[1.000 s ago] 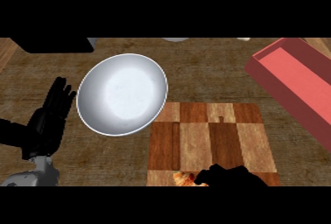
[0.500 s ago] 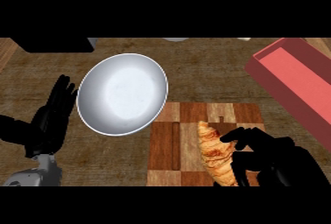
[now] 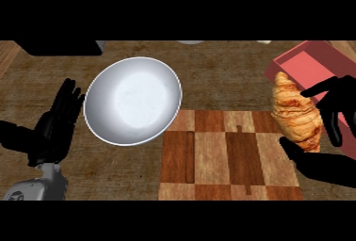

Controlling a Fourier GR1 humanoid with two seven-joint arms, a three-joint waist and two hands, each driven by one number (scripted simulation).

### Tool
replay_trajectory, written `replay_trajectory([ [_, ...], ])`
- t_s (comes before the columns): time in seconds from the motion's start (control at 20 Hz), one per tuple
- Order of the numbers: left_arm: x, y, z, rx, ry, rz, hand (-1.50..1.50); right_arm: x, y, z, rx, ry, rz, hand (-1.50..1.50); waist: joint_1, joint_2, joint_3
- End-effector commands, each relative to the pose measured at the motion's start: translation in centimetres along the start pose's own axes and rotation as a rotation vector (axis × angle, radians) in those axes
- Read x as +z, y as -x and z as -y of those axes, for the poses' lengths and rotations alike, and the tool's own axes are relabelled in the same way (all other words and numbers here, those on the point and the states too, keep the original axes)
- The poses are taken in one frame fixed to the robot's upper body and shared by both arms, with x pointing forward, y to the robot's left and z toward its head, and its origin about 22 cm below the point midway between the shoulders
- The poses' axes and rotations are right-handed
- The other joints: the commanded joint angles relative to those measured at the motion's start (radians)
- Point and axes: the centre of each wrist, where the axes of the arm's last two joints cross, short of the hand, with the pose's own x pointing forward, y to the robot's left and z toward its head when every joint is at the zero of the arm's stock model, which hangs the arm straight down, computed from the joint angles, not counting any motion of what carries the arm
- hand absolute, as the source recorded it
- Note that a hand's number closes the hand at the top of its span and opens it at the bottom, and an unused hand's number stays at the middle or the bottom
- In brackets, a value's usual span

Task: Pick the croissant from the cutting board and place it in the cardboard box

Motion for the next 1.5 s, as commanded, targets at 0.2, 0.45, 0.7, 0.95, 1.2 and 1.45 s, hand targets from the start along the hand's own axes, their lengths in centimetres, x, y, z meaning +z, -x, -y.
replay_trajectory([
  [0.2, -0.1, 1.3, 1.6, -0.011, 0.002, 0.001, 0.00, -5.1, 7.1, 2.8, 0.109, 0.092, -0.063, 1.50, 0.005, 0.003, 0.000],
  [0.45, 0.0, -0.5, 0.8, 0.000, 0.024, 0.001, 0.00, -7.9, 11.6, 2.0, 0.152, 0.083, -0.074, 1.50, 0.011, 0.003, 0.000],
  [0.7, 0.8, -0.8, -0.1, -0.015, 0.016, -0.008, 0.00, -11.0, 13.4, -0.5, 0.216, 0.025, -0.076, 1.50, 0.017, 0.002, 0.000],
  [0.95, 0.3, -0.1, 0.9, 0.006, 0.034, 0.006, 0.00, -9.8, 18.3, -2.2, 0.493, -0.278, -0.203, 1.50, 0.033, 0.013, -0.001],
  [1.2, -0.6, -0.7, 1.4, 0.017, 0.035, -0.011, 0.00, -12.9, 19.6, -3.8, 0.395, -0.390, -0.258, -1.50, 0.024, 0.006, 0.000],
  [1.45, -0.5, -0.3, 0.6, 0.004, 0.016, 0.003, 0.00, -11.9, 22.4, -4.6, 0.211, -0.106, -0.141, -1.50, 0.025, 0.010, 0.002],
])
